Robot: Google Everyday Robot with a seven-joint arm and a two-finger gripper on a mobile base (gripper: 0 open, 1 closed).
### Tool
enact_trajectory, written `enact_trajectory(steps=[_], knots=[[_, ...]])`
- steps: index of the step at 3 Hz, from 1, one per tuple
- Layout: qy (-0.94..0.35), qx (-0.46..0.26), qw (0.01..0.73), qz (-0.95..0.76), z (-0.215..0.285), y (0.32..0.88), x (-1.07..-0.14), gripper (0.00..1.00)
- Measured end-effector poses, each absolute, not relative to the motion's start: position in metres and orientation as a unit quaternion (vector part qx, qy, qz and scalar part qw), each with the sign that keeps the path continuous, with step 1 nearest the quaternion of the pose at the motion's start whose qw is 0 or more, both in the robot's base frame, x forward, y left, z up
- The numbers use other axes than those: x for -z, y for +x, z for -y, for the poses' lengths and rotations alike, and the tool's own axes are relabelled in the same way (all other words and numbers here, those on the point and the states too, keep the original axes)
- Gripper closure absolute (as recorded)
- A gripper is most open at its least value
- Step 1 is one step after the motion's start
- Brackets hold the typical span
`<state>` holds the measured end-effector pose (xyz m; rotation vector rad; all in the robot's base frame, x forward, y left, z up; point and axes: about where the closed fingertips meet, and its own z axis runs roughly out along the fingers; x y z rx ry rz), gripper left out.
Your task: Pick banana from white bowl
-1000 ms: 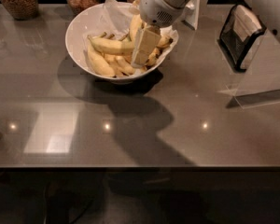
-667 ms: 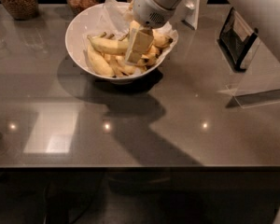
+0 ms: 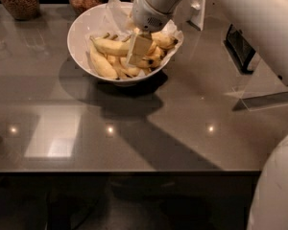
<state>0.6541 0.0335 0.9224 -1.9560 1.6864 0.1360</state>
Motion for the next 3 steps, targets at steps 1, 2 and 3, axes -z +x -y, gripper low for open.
enact_trajectory(steps=[1,2,3], knots=[[-0.726,-0.051,0.262,-0.634,-0.037,0.6602,-0.9107,0.32],[-0.724,-0.049,0.257,-0.638,-0.0361,0.6604,-0.905,0.51],[-0.722,-0.046,0.257,-0.641,-0.0316,0.6535,-0.9078,0.74]])
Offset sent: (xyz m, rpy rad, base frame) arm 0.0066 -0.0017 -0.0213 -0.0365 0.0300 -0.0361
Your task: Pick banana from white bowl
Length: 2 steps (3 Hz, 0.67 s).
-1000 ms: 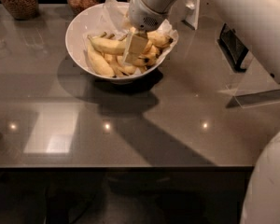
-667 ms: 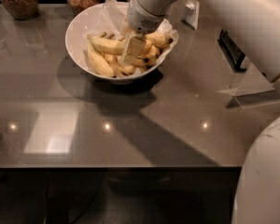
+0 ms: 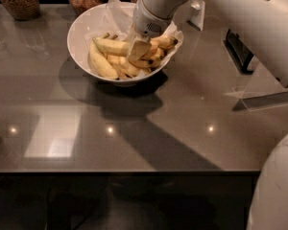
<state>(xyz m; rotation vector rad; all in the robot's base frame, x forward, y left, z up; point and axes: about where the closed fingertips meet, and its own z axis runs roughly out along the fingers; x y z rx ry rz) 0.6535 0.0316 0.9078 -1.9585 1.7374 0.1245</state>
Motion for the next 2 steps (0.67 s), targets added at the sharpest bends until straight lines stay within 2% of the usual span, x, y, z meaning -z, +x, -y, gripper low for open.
enact_trajectory(steps=[1,2], knots=[[-0.718,-0.041,0.266,-0.642,-0.023,0.644,-0.925,0.97],[-0.714,-0.041,0.286,-0.638,-0.006,0.628,-0.952,1.0]])
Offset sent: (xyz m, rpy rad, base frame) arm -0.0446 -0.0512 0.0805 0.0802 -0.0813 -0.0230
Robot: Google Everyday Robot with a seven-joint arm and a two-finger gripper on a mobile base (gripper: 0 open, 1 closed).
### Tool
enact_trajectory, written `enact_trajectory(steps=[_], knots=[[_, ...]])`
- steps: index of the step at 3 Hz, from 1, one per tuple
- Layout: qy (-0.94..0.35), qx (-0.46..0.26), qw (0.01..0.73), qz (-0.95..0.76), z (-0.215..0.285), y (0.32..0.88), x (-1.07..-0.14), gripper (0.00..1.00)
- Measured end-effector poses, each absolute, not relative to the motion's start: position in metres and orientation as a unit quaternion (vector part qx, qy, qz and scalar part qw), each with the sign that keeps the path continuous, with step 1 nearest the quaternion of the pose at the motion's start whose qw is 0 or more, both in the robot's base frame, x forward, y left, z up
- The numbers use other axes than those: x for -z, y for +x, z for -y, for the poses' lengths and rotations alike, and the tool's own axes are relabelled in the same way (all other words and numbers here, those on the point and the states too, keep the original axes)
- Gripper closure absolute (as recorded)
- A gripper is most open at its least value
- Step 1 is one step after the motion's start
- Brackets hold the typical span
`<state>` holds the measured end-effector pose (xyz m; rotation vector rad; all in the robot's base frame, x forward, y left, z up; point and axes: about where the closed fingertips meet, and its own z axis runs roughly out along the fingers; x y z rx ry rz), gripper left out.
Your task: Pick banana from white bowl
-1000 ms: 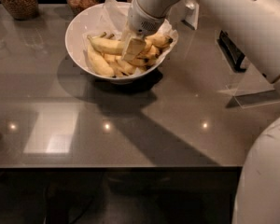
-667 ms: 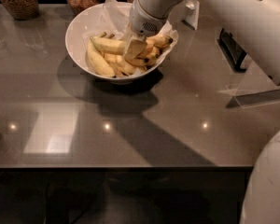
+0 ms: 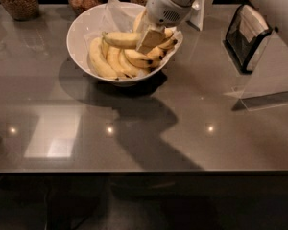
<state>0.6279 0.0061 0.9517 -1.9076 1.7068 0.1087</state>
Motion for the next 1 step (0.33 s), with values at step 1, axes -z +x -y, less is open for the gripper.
enact_trajectory(steps=[1], knots=[[-0.716,-0.058,0.316,-0.62,0.0164,0.5958,-0.9779,1.0]])
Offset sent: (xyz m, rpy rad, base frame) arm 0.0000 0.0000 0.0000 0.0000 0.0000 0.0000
